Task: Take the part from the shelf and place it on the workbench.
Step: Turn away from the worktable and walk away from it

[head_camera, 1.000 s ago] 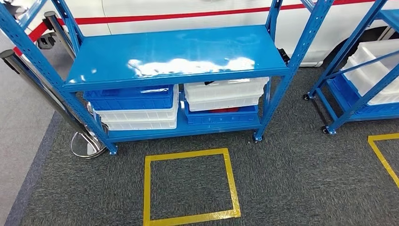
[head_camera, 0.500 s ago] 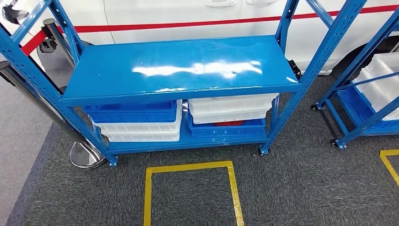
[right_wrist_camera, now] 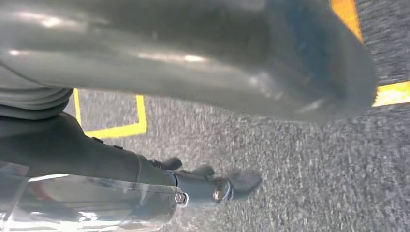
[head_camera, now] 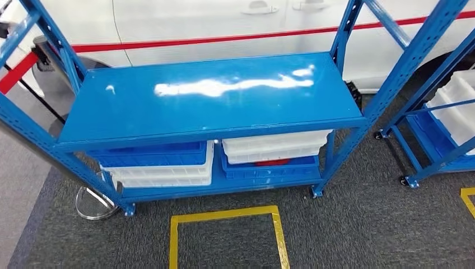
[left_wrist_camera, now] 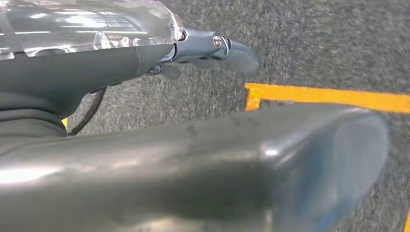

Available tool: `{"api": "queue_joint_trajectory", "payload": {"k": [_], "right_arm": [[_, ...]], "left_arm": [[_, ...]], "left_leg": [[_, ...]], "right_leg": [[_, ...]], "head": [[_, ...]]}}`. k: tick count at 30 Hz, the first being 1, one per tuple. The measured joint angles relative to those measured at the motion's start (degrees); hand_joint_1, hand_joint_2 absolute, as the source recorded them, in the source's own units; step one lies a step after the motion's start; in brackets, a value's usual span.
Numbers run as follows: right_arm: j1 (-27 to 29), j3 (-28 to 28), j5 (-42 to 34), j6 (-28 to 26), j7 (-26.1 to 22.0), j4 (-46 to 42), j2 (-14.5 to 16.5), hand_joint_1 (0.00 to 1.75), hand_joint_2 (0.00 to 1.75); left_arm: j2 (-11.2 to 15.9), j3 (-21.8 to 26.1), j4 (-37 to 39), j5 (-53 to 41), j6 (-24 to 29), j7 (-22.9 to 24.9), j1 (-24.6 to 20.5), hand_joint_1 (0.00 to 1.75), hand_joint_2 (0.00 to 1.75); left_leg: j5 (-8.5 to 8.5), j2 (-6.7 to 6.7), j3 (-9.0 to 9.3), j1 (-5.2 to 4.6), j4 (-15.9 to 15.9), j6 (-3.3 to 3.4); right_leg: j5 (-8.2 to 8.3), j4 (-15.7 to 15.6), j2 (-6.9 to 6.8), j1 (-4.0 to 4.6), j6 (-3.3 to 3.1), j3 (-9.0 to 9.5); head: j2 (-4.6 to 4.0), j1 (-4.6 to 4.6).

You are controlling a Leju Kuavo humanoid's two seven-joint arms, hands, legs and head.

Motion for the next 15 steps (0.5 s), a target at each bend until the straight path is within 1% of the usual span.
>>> {"api": "queue_joint_trajectory", "payload": {"k": [1, 2, 3, 4, 5, 6, 7, 8, 9, 10, 11, 12, 13, 15], "right_arm": [[-0.2, 0.0, 0.0, 0.0, 0.0, 0.0, 0.0, 0.00, 0.00], [-0.3, -0.1, 0.1, 0.0, 0.1, 0.0, 0.0, 0.00, 0.00], [-0.4, -0.1, 0.1, 0.0, 0.1, -0.1, 0.0, 0.00, 0.00], [-0.5, -0.1, 0.2, 0.1, 0.1, -0.1, 0.0, 0.00, 0.00], [-0.5, -0.1, 0.2, 0.2, 0.1, -0.1, 0.0, 0.00, 0.00], [-0.5, -0.2, 0.3, 0.2, 0.1, -0.1, 0.0, 0.00, 0.00], [-0.4, -0.2, 0.3, 0.3, 0.2, -0.1, 0.0, 0.00, 0.00], [-0.3, -0.2, 0.4, 0.3, 0.2, -0.1, 0.0, 0.00, 0.00], [-0.3, -0.2, 0.4, 0.4, 0.2, -0.1, 0.0, 0.00, 0.00], [-0.2, -0.2, 0.5, 0.4, 0.2, -0.1, 0.0, 0.00, 0.00], [-0.1, -0.2, 0.5, 0.5, 0.2, -0.1, 0.0, 0.00, 0.00], [-0.1, -0.3, 0.6, 0.5, 0.2, -0.1, 0.0, 0.00, 0.00], [-0.1, -0.3, 0.7, 0.5, 0.2, -0.1, 0.0, 0.00, 0.00], [-0.3, -0.3, 0.8, 0.5, 0.2, -0.1, 0.0, 0.00, 0.00]], "left_arm": [[0.0, 0.0, 0.0, 0.0, 0.2, 0.2, -0.1, 0.00, 0.00], [0.0, 0.0, 0.0, -0.1, 0.4, 0.3, -0.2, 0.00, 0.00], [-0.1, 0.0, -0.1, -0.2, 0.7, 0.5, -0.4, 0.00, 0.00], [-0.1, 0.0, -0.1, -0.2, 0.9, 0.7, -0.5, 0.00, 0.00], [-0.1, 0.0, -0.1, -0.3, 1.2, 0.8, -0.6, 0.00, 0.00], [-0.1, 0.0, -0.1, -0.4, 1.3, 0.9, -0.6, 0.00, 0.00], [-0.1, 0.0, -0.1, -0.4, 1.4, 0.9, -0.6, 0.00, 0.00], [-0.2, 0.0, -0.1, -0.5, 1.4, 1.0, -0.5, 0.00, 0.00], [-0.2, 0.0, -0.1, -0.6, 1.4, 1.0, -0.5, 0.00, 0.00], [-0.3, 0.0, -0.1, -0.7, 1.4, 1.0, -0.4, 0.00, 0.00], [-0.4, 0.0, -0.1, -0.9, 1.4, 1.0, -0.4, 0.00, 0.00], [-0.4, 0.0, -0.1, -1.0, 1.4, 1.1, -0.4, 0.00, 0.00], [-0.5, -0.1, -0.1, -1.1, 1.4, 1.1, -0.4, 0.00, 0.00], [-0.5, -0.2, -0.1, -1.1, 1.4, 1.1, -0.6, 0.00, 0.00]], "left_leg": [[0.02, 0.03, 0.53, 0.09, -0.5, 0.29], [-0.13, 0.02, 1.20, 0.20, -1.3, 0.57], [-0.22, 0.06, 1.94, 0.39, -2.1, 0.84], [-0.38, 0.12, 2.67, 0.55, -2.8, 1.11], [-0.64, 0.15, 3.20, 0.58, -3.1, 1.33], [-0.96, 0.14, 3.67, 0.58, -3.3, 1.45], [-1.37, 0.10, 4.16, 0.59, -3.3, 1.51], [-1.83, 0.02, 4.75, 0.61, -3.3, 1.47], [-2.32, -0.07, 5.46, 0.64, -3.3, 1.37], [-2.86, -0.13, 6.23, 0.67, -3.3, 1.20], [-3.37, -0.16, 6.82, 0.62, -3.2, 0.94], [-3.84, -0.22, 7.19, 0.50, -3.1, 0.65], [-4.22, -0.23, 7.31, 0.40, -3.0, 0.35], [-4.61, -0.22, 7.32, 0.25, -3.1, -0.17]], "right_leg": [[-0.33, -0.4, -0.03, -0.07, 0.33, 0.48], [-0.85, 0.0, -0.16, -0.02, 0.57, 0.57], [-1.70, 1.6, -0.28, 0.02, 0.75, -0.12], [-2.88, 4.5, -0.41, -0.01, 0.91, -1.75], [-4.06, 8.4, -0.50, 0.01, 1.08, -4.26], [-4.88, 12.3, -0.53, -0.03, 1.26, -7.03], [-4.69, 14.8, -0.57, -0.07, 1.42, -9.39], [-3.28, 15.5, -0.59, -0.08, 1.51, -10.93], [-0.66, 14.0, -0.62, -0.08, 1.51, -11.43], [2.66, 10.7, -0.64, -0.08, 1.43, -11.06], [5.35, 7.4, -0.64, -0.01, 1.24, -10.33], [6.99, 4.3, -0.64, 0.05, 0.96, -9.52], [7.61, 2.5, -0.62, 0.12, 0.65, -9.03], [7.15, 1.3, -0.56, 0.21, -0.01, -8.71]], "head": [[0.00, -0.04], [-0.01, -0.02], [-0.01, -0.02], [-0.01, 0.03], [-0.01, 0.06], [-0.01, 0.06], [-0.01, 0.07], [-0.01, 0.07], [-0.01, 0.07], [-0.01, 0.08], [-0.01, 0.08], [-0.01, 0.09], [-0.01, 0.06], [-0.01, 0.00]]}}
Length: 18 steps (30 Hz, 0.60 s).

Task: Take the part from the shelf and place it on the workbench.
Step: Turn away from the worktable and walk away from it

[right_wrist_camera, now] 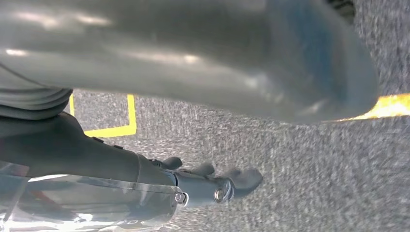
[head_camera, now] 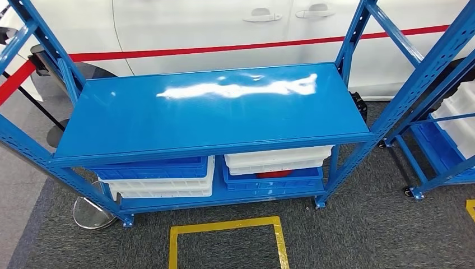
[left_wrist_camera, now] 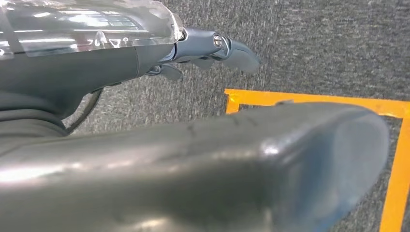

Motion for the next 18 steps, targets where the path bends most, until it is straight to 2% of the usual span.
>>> {"api": "queue_joint_trajectory", "payload": {"k": [2, 3, 4, 6, 7, 8, 9, 11, 12, 13, 16, 17, 18], "right_arm": [[0.0, -0.1, 0.1, 0.0, 0.0, 0.0, 0.1, 0.00, 0.00], [0.0, -0.1, 0.1, 0.0, 0.0, 0.0, 0.1, 0.00, 0.00], [0.0, -0.2, 0.1, 0.0, 0.0, 0.0, 0.1, 0.00, 0.00], [0.0, -0.4, 0.2, 0.0, -0.1, 0.0, 0.1, 0.00, 0.00], [0.0, -0.4, 0.1, 0.0, -0.1, 0.0, 0.1, 0.00, 0.00], [0.0, -0.4, 0.1, -0.1, -0.1, 0.0, 0.1, 0.00, 0.44], [0.0, -0.5, 0.1, -0.1, 0.0, 0.0, 0.1, 0.00, 0.87], [0.0, -0.5, 0.0, -0.2, 0.0, 0.0, 0.1, 0.00, 1.75], [0.0, -0.6, 0.0, -0.2, 0.0, 0.0, 0.1, 0.00, 1.75], [0.0, -0.6, 0.0, -0.2, 0.1, 0.0, 0.1, 0.00, 1.75], [-0.1, -0.7, 0.1, -0.4, 0.4, 0.0, 0.1, 0.00, 1.75], [-0.1, -0.7, 0.1, -0.3, 0.5, 0.0, 0.1, 0.00, 1.75], [-0.2, -0.7, 0.1, -0.1, 0.6, 0.0, 0.2, 0.00, 1.75]], "left_arm": [[0.0, -0.1, 0.0, 0.0, 0.0, 0.0, -0.1, 0.00, 0.00], [0.0, -0.2, -0.1, 0.0, 0.0, 0.0, -0.1, 0.00, 0.00], [0.0, -0.2, -0.1, 0.0, 0.0, 0.0, -0.1, 0.00, 0.00], [0.0, -0.2, -0.1, 0.0, 0.0, 0.0, 0.0, 0.00, 0.00], [0.0, -0.2, -0.1, 0.0, 0.0, 0.0, 0.1, 0.00, 0.00], [0.0, -0.2, -0.1, 0.0, 0.0, 0.1, 0.1, 0.00, 0.00], [0.0, -0.2, -0.1, 0.0, 0.0, 0.1, 0.2, 0.00, 0.00], [0.0, -0.2, -0.1, 0.0, 0.1, 0.2, 0.2, 0.00, 0.00], [0.0, -0.2, -0.2, 0.0, 0.1, 0.3, 0.1, 0.00, 0.00], [0.0, -0.2, -0.2, 0.0, 0.1, 0.4, 0.1, 0.00, 0.00], [0.0, -0.2, -0.3, 0.0, 0.2, 0.6, 0.2, 0.00, 0.00], [0.0, -0.2, -0.3, 0.0, 0.2, 0.6, 0.2, 0.00, 0.00], [0.0, -0.2, -0.3, 0.0, 0.2, 0.7, 0.2, 0.00, 0.00]], "left_leg": [[-0.58, 0.11, 0.09, 0.03, 0.3, -0.55], [-1.57, 0.15, -0.44, 0.08, 1.8, -0.89], [-3.13, 0.19, -1.63, 0.20, 4.5, -1.22], [-6.68, 0.24, -5.61, 0.50, 12.2, -1.78], [-7.49, 0.24, -7.31, 0.64, 15.2, -1.94], [-7.13, 0.24, -8.17, 0.74, 16.3, -2.03], [-5.62, 0.24, -7.94, 0.81, 15.1, -2.01], [-1.00, 0.27, -4.96, 0.85, 7.7, -1.67], [0.62, 0.29, -3.46, 0.73, 4.0, -1.39], [1.50, 0.30, -2.49, 0.59, 1.5, -1.09], [1.81, 0.22, -2.14, 0.31, 0.1, -0.19], [1.98, 0.22, -2.02, 0.26, -0.1, -0.02], [2.16, 0.19, -1.87, 0.28, -0.4, 0.08]], "right_leg": [[0.00, -0.3, -0.04, -0.19, -0.64, 0.21], [0.02, -0.6, -0.13, -0.33, -0.95, 0.37], [0.01, -0.7, -0.24, -0.42, -1.20, 0.50], [-0.11, -0.8, -0.40, -0.37, -1.51, 0.56], [-0.18, -0.8, -0.42, -0.34, -1.55, 0.59], [-0.25, -0.8, -0.43, -0.33, -1.55, 0.68], [-0.33, -0.7, -0.41, -0.33, -1.49, 0.83], [-0.53, -0.7, -0.38, -0.33, -1.28, 1.27], [-0.64, -0.7, -0.36, -0.26, -1.07, 1.41], [-0.70, -0.7, -0.36, -0.21, -0.78, 1.47], [-0.55, -1.0, -0.35, -0.17, 0.32, 1.58], [-0.46, -1.1, -0.36, -0.18, 0.54, 1.68], [-0.46, -1.3, -0.38, -0.15, 0.39, 1.80]], "head": [[0.00, -0.05], [0.00, -0.08], [0.00, -0.12], [0.00, -0.15], [0.00, -0.15], [0.00, -0.15], [0.00, -0.15], [0.00, -0.14], [0.00, -0.14], [0.00, -0.12], [0.00, -0.09], [0.00, -0.06], [0.00, 0.01]]}}
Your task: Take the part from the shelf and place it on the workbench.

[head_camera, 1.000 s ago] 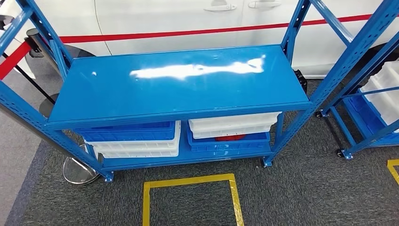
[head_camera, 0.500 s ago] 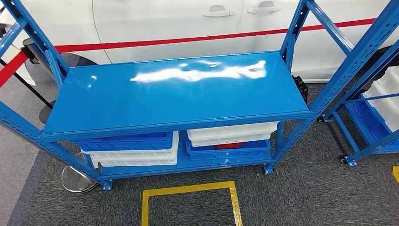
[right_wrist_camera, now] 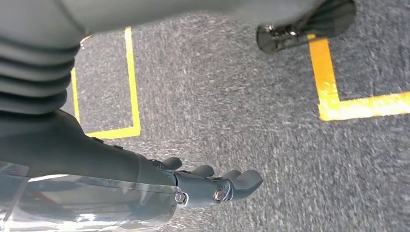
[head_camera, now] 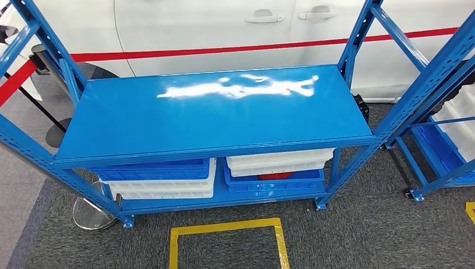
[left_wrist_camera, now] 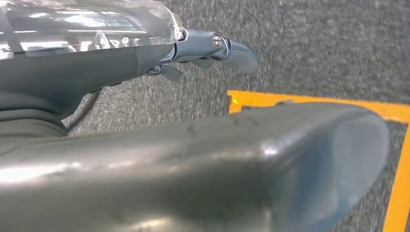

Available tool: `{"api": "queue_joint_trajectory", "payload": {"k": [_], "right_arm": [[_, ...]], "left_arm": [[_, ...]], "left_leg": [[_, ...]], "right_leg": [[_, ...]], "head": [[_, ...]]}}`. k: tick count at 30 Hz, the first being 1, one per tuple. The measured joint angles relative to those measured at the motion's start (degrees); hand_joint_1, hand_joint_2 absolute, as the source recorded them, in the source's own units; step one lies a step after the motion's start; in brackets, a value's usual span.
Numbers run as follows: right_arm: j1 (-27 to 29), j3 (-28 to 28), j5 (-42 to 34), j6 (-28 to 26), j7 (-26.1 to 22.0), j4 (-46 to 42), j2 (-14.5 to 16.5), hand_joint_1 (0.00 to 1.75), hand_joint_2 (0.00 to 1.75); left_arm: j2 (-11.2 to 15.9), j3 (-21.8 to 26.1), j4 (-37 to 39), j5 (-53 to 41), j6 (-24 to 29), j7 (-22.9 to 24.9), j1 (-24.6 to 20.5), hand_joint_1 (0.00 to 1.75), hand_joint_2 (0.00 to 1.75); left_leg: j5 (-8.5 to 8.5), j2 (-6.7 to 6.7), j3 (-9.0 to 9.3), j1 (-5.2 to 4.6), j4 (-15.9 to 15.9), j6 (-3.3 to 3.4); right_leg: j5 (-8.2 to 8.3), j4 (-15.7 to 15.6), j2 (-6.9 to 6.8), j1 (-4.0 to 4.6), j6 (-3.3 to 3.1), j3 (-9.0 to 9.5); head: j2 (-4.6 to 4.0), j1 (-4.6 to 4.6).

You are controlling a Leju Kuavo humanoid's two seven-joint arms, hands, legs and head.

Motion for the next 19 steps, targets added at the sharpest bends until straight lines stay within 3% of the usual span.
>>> {"api": "queue_joint_trajectory", "payload": {"k": [3, 6, 10, 19], "right_arm": [[-0.1, -0.1, -0.6, 1.0, -0.1, 0.0, 0.0, 0.00, 1.75], [-0.1, -0.2, -0.9, 0.4, -0.4, 0.0, 0.0, 0.00, 1.75], [-0.1, -0.2, -0.5, -0.5, 0.4, 0.0, 0.0, 0.00, 1.75], [-0.1, -0.4, -0.5, -0.3, 1.3, 0.0, 0.1, 0.00, 1.75]], "left_arm": [[0.0, 0.0, 0.0, 0.1, 0.0, 0.3, 0.0, 0.00, 0.00], [0.0, 0.0, 0.0, 0.2, 0.0, 0.6, 0.0, 0.00, 0.00], [-0.1, 0.0, 0.0, 0.1, 0.3, 1.0, 0.0, 0.00, 1.75], [-0.1, -0.4, -0.1, 0.5, 1.1, 2.1, 0.0, 0.00, 1.75]], "left_leg": [[0.14, -0.05, 0.20, -0.16, -0.2, -0.02], [0.10, -0.02, 0.23, -0.25, -0.1, 0.22], [0.12, -0.01, 0.19, -0.28, -0.1, 0.34], [0.03, -0.02, 0.17, -0.27, -0.1, 0.45]], "right_leg": [[0.17, -0.5, -0.02, -0.06, -0.85, 0.24], [0.34, -0.7, 0.00, -0.14, -0.58, 0.38], [0.53, -1.0, 0.00, -0.17, -0.22, 0.47], [0.51, -1.0, 0.00, -0.14, 0.44, 0.47]], "head": [[0.00, 0.18], [0.00, 0.20], [0.00, 0.21], [0.00, 0.19]]}}
